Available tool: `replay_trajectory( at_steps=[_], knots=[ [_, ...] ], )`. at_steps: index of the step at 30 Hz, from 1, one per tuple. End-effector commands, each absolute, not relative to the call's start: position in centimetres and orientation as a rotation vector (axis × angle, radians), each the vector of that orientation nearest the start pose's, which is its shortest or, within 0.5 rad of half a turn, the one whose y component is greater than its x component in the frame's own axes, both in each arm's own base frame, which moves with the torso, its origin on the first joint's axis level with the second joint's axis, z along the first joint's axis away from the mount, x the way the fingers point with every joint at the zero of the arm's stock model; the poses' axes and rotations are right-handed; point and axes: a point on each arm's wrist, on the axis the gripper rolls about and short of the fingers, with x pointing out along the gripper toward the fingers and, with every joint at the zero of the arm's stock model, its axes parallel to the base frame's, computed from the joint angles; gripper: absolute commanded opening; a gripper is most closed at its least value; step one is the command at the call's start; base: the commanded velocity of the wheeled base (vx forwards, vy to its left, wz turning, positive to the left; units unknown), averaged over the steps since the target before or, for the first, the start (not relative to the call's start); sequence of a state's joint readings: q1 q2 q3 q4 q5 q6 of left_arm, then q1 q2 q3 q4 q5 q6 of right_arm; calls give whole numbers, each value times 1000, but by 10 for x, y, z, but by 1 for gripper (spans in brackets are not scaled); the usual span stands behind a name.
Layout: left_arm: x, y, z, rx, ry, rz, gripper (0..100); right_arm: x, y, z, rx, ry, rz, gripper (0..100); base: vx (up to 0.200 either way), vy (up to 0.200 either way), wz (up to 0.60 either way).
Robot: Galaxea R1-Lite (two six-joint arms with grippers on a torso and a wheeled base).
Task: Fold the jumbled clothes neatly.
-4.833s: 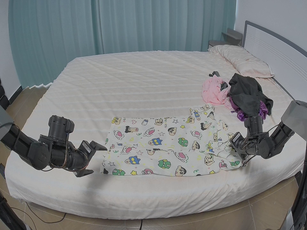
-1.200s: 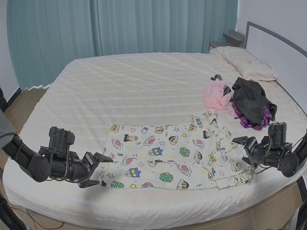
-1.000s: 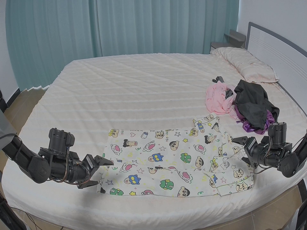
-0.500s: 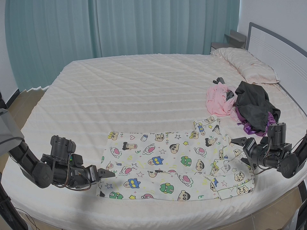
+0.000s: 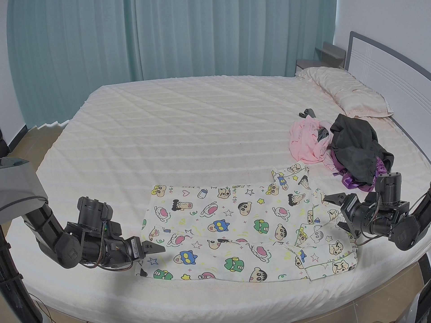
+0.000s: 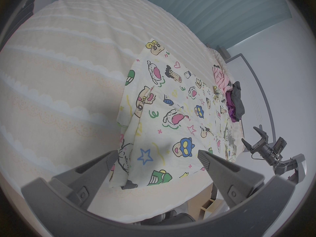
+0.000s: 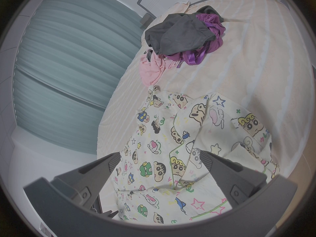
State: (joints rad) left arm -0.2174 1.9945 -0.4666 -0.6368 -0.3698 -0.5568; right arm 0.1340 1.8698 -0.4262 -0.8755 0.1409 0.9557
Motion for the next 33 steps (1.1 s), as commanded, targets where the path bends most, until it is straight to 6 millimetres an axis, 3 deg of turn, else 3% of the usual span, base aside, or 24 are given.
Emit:
replay_trajectory(
  at_steps=[1,15,16,33],
  knots=[
    [262,-66,19,-572,1049,-277,100,269,39,67,925,655,-27,100,0,0,0],
    [264,-65,7,-555,1065,-243,100,269,39,66,925,658,-29,100,0,0,0],
    [264,-65,7,-555,1062,-244,0,269,39,66,924,659,-29,100,0,0,0],
    [241,-59,0,-541,1128,-194,0,270,39,64,924,666,-35,100,0,0,0]
  ],
)
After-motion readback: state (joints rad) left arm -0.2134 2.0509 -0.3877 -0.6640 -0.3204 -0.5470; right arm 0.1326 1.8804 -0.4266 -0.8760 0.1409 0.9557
